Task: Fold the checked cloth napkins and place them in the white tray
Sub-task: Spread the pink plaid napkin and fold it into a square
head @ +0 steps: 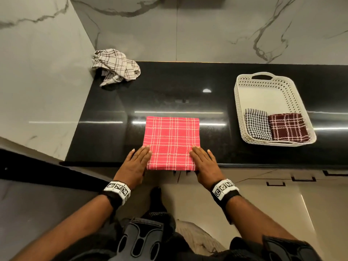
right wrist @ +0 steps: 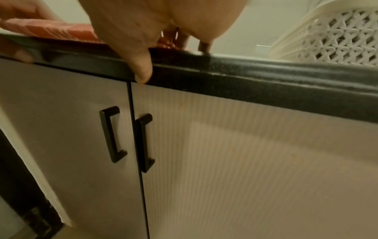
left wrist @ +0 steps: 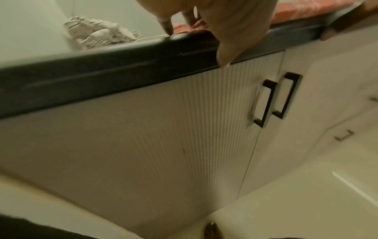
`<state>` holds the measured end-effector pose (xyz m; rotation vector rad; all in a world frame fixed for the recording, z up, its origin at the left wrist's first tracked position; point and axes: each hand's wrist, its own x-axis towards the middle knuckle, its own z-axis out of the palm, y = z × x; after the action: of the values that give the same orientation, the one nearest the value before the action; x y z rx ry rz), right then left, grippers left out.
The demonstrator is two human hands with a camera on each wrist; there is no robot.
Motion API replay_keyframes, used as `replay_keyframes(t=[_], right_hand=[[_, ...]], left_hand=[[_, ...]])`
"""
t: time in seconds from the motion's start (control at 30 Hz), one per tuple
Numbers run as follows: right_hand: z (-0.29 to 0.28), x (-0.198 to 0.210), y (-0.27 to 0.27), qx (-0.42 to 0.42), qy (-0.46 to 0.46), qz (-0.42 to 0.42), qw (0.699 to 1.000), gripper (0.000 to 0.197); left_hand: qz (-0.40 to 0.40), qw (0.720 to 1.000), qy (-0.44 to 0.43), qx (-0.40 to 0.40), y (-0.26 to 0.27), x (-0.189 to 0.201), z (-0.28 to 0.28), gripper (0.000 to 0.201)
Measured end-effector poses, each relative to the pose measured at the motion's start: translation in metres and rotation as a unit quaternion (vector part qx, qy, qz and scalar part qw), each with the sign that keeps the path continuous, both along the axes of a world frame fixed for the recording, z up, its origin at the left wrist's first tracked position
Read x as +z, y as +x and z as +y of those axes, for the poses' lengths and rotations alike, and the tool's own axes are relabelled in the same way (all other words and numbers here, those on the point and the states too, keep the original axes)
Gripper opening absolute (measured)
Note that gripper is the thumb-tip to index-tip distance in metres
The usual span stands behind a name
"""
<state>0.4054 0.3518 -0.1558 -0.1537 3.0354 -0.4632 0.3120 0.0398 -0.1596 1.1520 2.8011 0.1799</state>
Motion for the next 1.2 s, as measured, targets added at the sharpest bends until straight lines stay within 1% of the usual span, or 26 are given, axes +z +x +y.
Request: replay_keyframes(t=[0.07, 0.13, 0.2, 0.23, 0.27, 0.3, 0.33, 0.4, 0.43, 0.5, 0.53, 0.63, 0.7, 0.8, 0.9, 1.0, 1.1, 1.2], right_hand=[[0.002, -0.006, 0.007, -0.002, -0.035, 0.053, 0.998, 0.078], [0.004, -0.003, 0.006, -0.033, -0.091, 0.075, 0.992, 0.062], [0.003, 0.012, 0.0, -0.099, -0.185, 0.057, 0.976, 0.039], [0.003, 0.02, -0.004, -0.138, -0.243, 0.04, 0.959, 0.025], [0.002, 0.029, -0.01, -0.171, -0.297, 0.022, 0.939, 0.018], [0.002, 0.035, -0.017, -0.197, -0.339, 0.007, 0.92, 0.023], [0.002, 0.038, -0.025, -0.213, -0.359, -0.001, 0.909, 0.03], [0.001, 0.041, -0.042, -0.233, -0.338, -0.005, 0.912, 0.037], [0.001, 0.041, -0.047, -0.246, -0.323, -0.011, 0.914, 0.036], [-0.001, 0.041, -0.061, -0.288, -0.316, -0.019, 0.904, 0.03], [-0.003, 0.04, -0.066, -0.307, -0.31, -0.018, 0.9, 0.03], [-0.006, 0.032, -0.077, -0.349, -0.273, -0.028, 0.896, 0.039], [-0.008, 0.026, -0.083, -0.363, -0.239, -0.041, 0.9, 0.041], [-0.01, 0.031, -0.087, -0.356, -0.186, -0.05, 0.914, 0.039], [-0.014, 0.044, -0.091, -0.332, -0.126, -0.079, 0.932, 0.03], [-0.015, 0.047, -0.096, -0.319, -0.082, -0.101, 0.939, 0.028], [-0.011, 0.043, -0.1, -0.317, -0.067, -0.11, 0.939, 0.035], [-0.007, 0.043, -0.106, -0.312, -0.069, -0.118, 0.94, 0.032]], left_hand=[[-0.005, 0.994, 0.108, 0.013, 0.001, -0.002, -0.007, 0.076], [-0.047, 0.977, 0.206, 0.04, -0.002, 0.005, -0.01, 0.063], [-0.098, 0.959, 0.25, 0.094, -0.005, 0.02, -0.007, 0.054], [-0.122, 0.95, 0.257, 0.129, -0.006, 0.027, -0.005, 0.047], [-0.143, 0.939, 0.266, 0.163, -0.008, 0.035, -0.001, 0.035], [-0.153, 0.929, 0.28, 0.19, -0.011, 0.043, 0.004, 0.023], [-0.155, 0.919, 0.295, 0.209, -0.017, 0.046, 0.008, 0.017], [-0.162, 0.906, 0.312, 0.234, -0.034, 0.047, 0.014, 0.017], [-0.169, 0.904, 0.31, 0.24, -0.042, 0.045, 0.017, 0.02], [-0.172, 0.911, 0.282, 0.248, -0.061, 0.043, 0.024, 0.023], [-0.167, 0.916, 0.262, 0.252, -0.068, 0.042, 0.028, 0.025], [-0.157, 0.928, 0.206, 0.268, -0.082, 0.039, 0.04, 0.033], [-0.153, 0.932, 0.18, 0.273, -0.09, 0.037, 0.044, 0.036], [-0.142, 0.941, 0.136, 0.276, -0.096, 0.036, 0.049, 0.038], [-0.138, 0.946, 0.09, 0.279, -0.1, 0.04, 0.057, 0.038], [-0.128, 0.948, 0.061, 0.284, -0.103, 0.041, 0.063, 0.039], [-0.122, 0.946, 0.046, 0.297, -0.105, 0.044, 0.069, 0.04], [-0.129, 0.939, 0.042, 0.316, -0.108, 0.047, 0.074, 0.039]])
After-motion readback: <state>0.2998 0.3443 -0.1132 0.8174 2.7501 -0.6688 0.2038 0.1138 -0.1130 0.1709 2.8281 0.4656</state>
